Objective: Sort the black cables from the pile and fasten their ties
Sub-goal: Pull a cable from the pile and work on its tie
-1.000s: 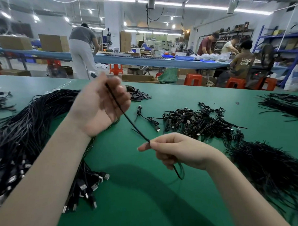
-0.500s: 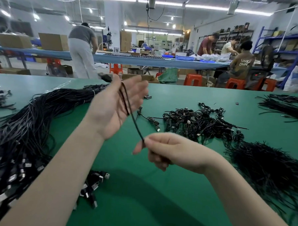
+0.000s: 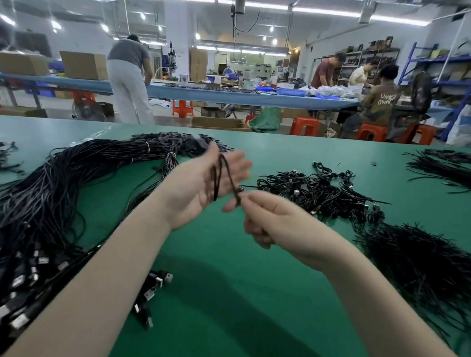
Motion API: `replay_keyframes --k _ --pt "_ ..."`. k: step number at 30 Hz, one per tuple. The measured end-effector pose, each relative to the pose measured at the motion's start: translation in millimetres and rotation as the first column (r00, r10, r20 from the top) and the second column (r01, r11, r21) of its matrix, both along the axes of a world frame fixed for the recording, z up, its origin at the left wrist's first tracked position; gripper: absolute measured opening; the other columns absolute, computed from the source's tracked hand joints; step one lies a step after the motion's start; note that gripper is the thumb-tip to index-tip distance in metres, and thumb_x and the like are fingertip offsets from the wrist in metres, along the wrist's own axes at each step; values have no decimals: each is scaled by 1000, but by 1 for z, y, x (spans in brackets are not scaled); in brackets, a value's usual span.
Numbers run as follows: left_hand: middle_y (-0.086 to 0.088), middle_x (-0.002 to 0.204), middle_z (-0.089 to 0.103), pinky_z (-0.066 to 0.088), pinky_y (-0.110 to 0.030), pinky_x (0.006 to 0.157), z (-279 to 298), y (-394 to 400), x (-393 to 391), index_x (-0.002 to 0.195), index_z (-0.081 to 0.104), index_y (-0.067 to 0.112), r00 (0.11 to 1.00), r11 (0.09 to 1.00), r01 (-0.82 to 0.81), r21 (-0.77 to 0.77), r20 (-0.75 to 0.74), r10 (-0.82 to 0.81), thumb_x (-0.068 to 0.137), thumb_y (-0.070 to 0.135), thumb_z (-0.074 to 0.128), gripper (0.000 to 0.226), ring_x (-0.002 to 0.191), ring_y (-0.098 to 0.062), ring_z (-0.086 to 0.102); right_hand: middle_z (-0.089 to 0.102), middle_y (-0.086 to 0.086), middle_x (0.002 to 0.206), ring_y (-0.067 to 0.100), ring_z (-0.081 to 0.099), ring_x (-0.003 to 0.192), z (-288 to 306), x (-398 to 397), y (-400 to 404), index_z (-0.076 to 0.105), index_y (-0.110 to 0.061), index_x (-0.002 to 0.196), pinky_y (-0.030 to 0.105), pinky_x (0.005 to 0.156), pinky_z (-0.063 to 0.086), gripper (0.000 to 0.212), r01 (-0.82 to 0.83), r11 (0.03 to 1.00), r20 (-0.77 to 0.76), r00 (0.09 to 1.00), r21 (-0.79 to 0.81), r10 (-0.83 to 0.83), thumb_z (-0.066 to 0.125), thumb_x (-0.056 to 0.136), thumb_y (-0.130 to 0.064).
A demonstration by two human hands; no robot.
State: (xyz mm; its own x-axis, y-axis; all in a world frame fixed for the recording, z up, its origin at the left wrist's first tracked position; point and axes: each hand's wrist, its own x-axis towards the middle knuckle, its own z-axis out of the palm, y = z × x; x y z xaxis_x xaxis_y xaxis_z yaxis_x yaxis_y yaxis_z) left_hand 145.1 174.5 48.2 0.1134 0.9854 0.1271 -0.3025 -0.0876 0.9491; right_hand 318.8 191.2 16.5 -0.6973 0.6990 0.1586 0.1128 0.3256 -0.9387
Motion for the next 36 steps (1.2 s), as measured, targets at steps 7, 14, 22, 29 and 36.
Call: replay_keyframes --k 7,14,22,29,36 --pt "9 51 53 43 -17 49 25 -29 -23 67 67 21 946 934 319 160 6 -324 93 41 40 43 45 -8 53 34 -6 57 11 28 47 -26 11 23 62 -21 71 25 49 28 39 198 980 397 899 12 -186 50 93 -50" --pt "3 95 76 42 -15 49 2 -12 -4 119 63 15 680 986 96 -135 -714 -164 101 47 28 51 59 -7 63 38 -13 43 3 30 39 12 6 5 56 -19 67 16 40 25 36 488 803 -66 865 341 -498 50 97 -38" --pt "4 77 70 55 -21 65 13 -14 14 101 64 12 991 996 13 87 131 -25 103 34 29 41 76 -13 69 70 -6 77 0 59 72 5 -14 -19 71 -27 83 16 67 43 26 126 971 44 990 204 -137 50 98 -29" --pt "11 51 32 28 -16 41 8 -13 13 81 49 17 960 982 182 42 208 -187 101 30 33 28 39 -3 31 74 -5 90 9 69 85 6 -6 -3 70 -24 97 27 84 51 24 166 955 -140 969 -246 -205 48 99 -32" --pt "-4 74 62 56 -22 63 -7 -1 10 81 60 11 985 982 164 -92 60 -159 100 27 42 31 67 -14 64 66 -8 67 8 57 57 1 -7 1 68 -17 84 24 73 55 11 285 898 -160 922 -337 -353 61 92 -21"
